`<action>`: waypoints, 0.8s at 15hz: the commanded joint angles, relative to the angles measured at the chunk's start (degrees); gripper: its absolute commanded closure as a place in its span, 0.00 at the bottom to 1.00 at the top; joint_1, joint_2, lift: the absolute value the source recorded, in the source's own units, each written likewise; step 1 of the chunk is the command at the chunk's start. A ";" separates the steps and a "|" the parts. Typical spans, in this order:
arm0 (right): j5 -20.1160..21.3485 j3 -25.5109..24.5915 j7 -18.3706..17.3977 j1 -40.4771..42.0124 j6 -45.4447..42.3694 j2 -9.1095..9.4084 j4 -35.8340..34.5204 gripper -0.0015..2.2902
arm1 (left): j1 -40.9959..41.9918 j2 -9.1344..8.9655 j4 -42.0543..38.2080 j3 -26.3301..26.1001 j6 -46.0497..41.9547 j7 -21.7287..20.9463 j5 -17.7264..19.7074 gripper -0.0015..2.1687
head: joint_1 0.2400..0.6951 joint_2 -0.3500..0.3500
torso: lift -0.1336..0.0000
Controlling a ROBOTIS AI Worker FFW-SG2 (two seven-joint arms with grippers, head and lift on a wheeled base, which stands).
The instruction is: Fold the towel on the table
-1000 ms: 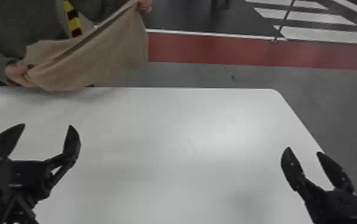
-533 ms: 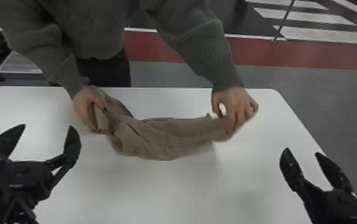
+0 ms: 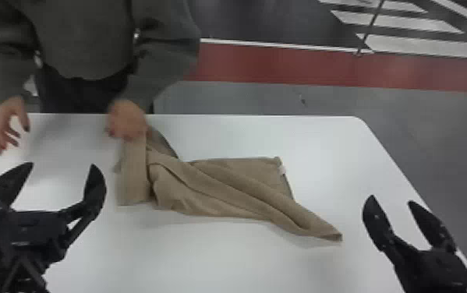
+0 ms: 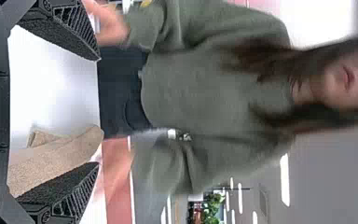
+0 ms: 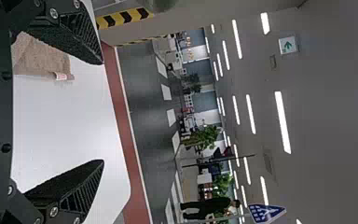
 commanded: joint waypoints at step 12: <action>3.77 0.87 -0.09 -2.89 4.74 -0.64 4.24 0.09 | -0.26 0.18 0.98 -0.02 0.00 -0.08 -0.02 0.04 | 1.00 0.28 | 0.04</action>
